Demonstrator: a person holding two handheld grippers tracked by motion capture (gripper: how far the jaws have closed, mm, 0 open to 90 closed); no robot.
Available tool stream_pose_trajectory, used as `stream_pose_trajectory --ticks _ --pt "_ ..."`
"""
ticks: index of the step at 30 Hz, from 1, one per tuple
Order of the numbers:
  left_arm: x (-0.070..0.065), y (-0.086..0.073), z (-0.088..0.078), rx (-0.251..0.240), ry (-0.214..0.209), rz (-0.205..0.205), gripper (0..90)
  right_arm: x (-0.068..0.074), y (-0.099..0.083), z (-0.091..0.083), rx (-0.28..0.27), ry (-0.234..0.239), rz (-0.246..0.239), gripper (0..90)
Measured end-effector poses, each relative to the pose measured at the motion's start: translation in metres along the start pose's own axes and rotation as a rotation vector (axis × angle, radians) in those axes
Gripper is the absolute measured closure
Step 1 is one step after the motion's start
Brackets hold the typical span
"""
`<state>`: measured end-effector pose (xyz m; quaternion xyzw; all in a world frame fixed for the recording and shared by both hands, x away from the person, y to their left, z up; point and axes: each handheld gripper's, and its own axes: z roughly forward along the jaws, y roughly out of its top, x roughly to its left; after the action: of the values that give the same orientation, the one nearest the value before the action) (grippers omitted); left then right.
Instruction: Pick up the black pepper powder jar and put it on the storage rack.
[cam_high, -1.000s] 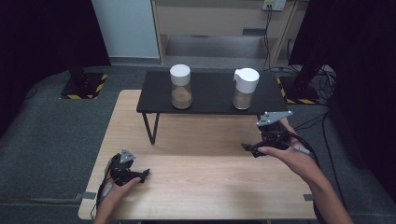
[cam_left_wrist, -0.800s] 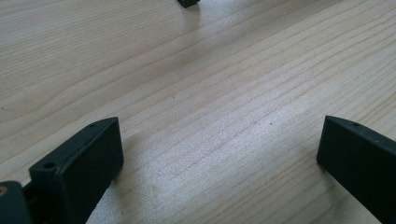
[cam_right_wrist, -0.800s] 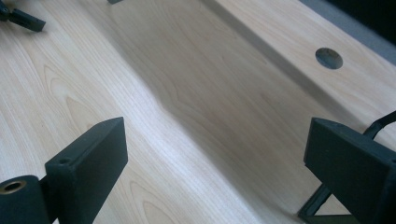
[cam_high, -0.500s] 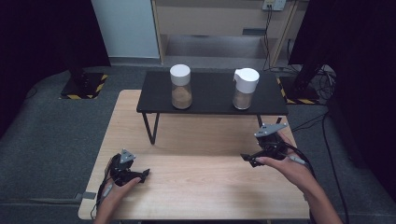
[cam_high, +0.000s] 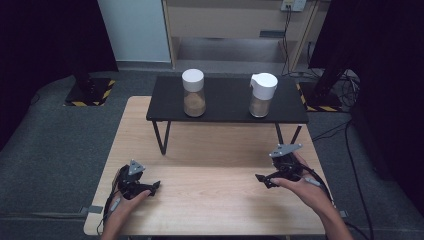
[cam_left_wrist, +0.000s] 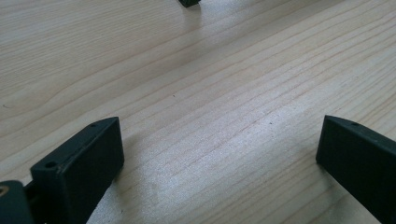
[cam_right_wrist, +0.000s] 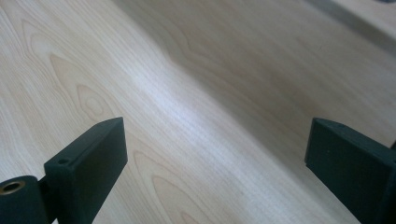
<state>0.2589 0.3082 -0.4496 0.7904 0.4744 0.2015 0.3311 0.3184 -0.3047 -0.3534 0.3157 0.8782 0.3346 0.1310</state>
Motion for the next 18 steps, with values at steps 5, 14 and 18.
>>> stream_pose_trajectory --ticks 5,14,18 --pt "0.0 0.0 0.0 0.0 0.001 0.0 0.0 0.001 -0.013 0.009 0.008 0.002 0.007 6.6" --pt "0.0 0.0 0.0 0.0 0.001 0.0 0.0 0.004 -0.033 0.021 -0.015 0.015 0.019 6.2" --pt "0.0 0.0 0.0 0.0 0.001 0.0 0.0 0.007 -0.039 0.028 -0.023 0.019 0.021 5.4"
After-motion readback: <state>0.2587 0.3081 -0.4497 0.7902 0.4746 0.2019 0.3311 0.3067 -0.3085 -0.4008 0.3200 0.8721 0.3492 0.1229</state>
